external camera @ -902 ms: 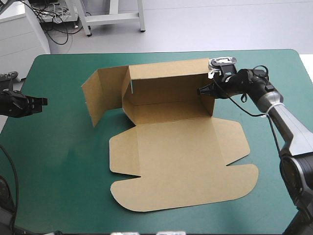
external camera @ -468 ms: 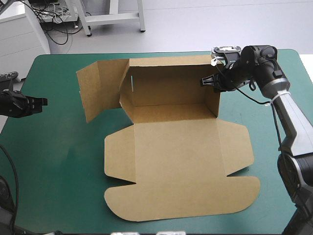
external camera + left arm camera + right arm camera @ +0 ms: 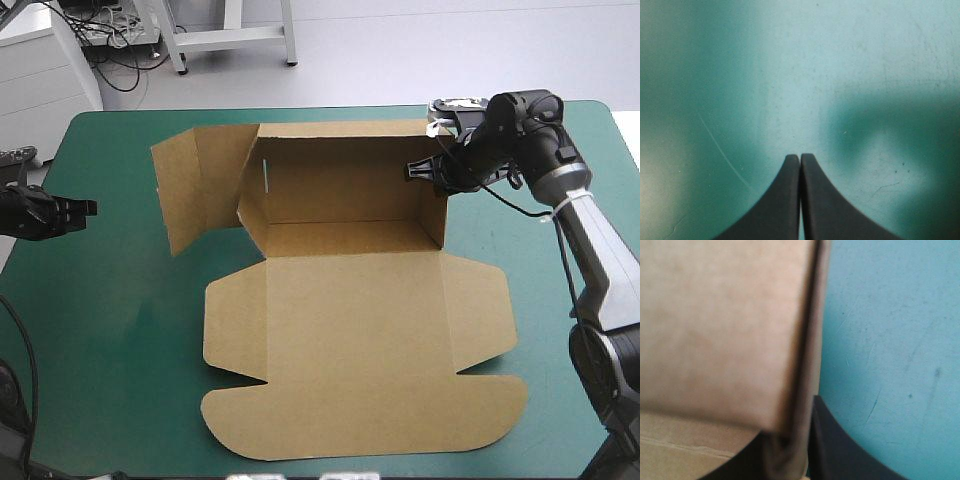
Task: Fold the box
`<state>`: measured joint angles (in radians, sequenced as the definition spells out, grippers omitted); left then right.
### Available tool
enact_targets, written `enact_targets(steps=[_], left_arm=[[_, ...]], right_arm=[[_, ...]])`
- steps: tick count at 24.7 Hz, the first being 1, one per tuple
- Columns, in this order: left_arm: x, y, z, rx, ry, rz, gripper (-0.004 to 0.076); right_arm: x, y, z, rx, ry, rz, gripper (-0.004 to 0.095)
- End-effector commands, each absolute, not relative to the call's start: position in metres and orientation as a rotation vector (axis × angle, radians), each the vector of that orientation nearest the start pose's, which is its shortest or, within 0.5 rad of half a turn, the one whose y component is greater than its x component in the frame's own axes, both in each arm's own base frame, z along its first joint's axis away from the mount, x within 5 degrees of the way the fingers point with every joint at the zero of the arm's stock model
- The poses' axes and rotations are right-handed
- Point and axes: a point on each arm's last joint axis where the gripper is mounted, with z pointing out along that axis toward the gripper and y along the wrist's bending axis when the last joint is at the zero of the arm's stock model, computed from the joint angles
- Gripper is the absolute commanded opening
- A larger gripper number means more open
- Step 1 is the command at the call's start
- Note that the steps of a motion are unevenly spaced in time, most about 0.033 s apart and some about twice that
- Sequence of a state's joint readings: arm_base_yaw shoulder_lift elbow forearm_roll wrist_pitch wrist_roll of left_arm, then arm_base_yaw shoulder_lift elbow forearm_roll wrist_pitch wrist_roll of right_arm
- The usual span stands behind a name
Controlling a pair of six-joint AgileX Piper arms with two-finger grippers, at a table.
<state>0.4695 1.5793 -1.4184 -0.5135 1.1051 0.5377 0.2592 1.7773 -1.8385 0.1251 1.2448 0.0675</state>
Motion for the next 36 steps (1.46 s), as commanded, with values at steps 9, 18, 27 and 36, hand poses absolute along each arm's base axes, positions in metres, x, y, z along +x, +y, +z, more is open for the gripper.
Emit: enact_targets(steps=[9,18,27,36], left_arm=[[0.305,0.107,0.359,-0.110,2.457,-0.333,-0.0032],[0.306,0.109,0.360,-0.116,2.443,-0.313,-0.0032],[0.306,0.108,0.360,-0.121,2.434,-0.326,-0.0032],[0.307,0.108,0.361,-0.127,2.421,-0.330,-0.0032]], right_arm=[[0.330,0.117,0.393,-0.268,2.627,0.255,-0.0002],[0.315,0.113,0.396,-0.284,2.623,0.264,-0.0002],[0.349,0.119,0.347,-0.318,2.755,0.212,-0.0003],[0.391,0.103,0.314,-0.238,2.807,0.189,-0.0003]])
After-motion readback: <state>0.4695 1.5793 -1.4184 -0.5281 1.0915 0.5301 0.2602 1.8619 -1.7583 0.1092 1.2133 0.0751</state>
